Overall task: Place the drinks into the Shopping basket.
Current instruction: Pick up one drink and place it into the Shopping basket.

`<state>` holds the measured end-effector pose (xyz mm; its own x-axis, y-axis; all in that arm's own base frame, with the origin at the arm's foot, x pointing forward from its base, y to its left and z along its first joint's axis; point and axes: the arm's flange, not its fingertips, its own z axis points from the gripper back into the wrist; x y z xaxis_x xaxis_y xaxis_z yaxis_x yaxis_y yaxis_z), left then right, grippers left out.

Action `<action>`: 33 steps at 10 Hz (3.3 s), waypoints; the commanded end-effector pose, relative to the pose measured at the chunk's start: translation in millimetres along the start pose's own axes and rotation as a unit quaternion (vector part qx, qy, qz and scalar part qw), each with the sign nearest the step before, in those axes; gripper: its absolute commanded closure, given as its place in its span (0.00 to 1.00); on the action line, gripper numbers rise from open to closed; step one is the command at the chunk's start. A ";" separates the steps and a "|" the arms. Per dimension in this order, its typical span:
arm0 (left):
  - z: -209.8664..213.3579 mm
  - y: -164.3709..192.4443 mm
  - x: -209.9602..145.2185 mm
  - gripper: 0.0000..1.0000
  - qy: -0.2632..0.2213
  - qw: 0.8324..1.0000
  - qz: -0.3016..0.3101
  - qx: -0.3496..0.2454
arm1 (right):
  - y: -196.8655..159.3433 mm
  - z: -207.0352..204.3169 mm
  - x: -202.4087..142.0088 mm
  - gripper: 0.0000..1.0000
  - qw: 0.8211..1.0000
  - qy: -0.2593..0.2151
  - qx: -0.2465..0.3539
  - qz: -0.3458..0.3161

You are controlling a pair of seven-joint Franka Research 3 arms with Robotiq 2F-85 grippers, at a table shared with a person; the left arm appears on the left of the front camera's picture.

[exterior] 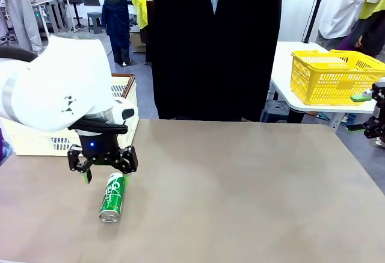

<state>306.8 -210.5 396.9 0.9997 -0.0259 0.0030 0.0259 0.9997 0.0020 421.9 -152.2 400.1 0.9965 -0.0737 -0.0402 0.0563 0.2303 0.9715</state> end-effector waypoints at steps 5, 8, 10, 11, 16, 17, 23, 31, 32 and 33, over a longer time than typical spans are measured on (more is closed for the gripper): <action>-80.5 11.5 -4.9 0.00 0.053 0.998 -0.007 0.020 | 1.7 1.9 -2.2 0.00 1.000 0.007 0.000 0.007; -95.0 6.1 -2.1 0.00 0.058 0.998 -0.020 0.033 | 1.7 1.9 -2.2 0.00 1.000 0.007 0.000 0.007; -103.7 3.0 1.8 0.00 0.061 0.997 -0.031 0.039 | 1.7 1.9 -2.2 0.00 1.000 0.007 0.000 0.007; -108.3 1.7 3.6 0.00 0.055 0.997 -0.037 0.037 | 1.7 1.9 -2.2 0.00 1.000 0.007 0.000 0.007; -114.0 2.0 9.0 0.89 0.002 0.998 -0.039 0.046 | 1.7 1.9 -2.2 0.00 1.000 0.007 0.000 0.007; -114.8 1.8 9.7 1.00 0.001 0.998 -0.040 0.049 | 1.7 1.9 -2.2 0.00 1.000 0.007 0.000 0.007; -103.4 0.4 11.7 1.00 0.006 0.997 -0.059 0.044 | 1.7 1.9 -2.2 0.00 1.000 0.007 0.000 0.007; 174.1 98.6 107.4 1.00 -0.137 0.985 0.052 -0.095 | 1.7 1.9 -2.2 0.00 1.000 0.007 0.000 0.007; 173.6 109.8 127.9 1.00 -0.156 0.981 0.065 -0.098 | 1.7 1.9 -2.2 0.00 1.000 0.007 0.000 0.007; 161.4 125.5 166.1 1.00 -0.151 0.982 0.088 -0.068 | 1.7 1.9 -2.2 0.00 1.000 0.007 0.000 0.007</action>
<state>447.8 -72.7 572.2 0.9489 0.1453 0.2800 -0.0945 0.9778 -0.1872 421.7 -152.4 400.3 0.9964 -0.0742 -0.0401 0.0562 0.2302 0.9715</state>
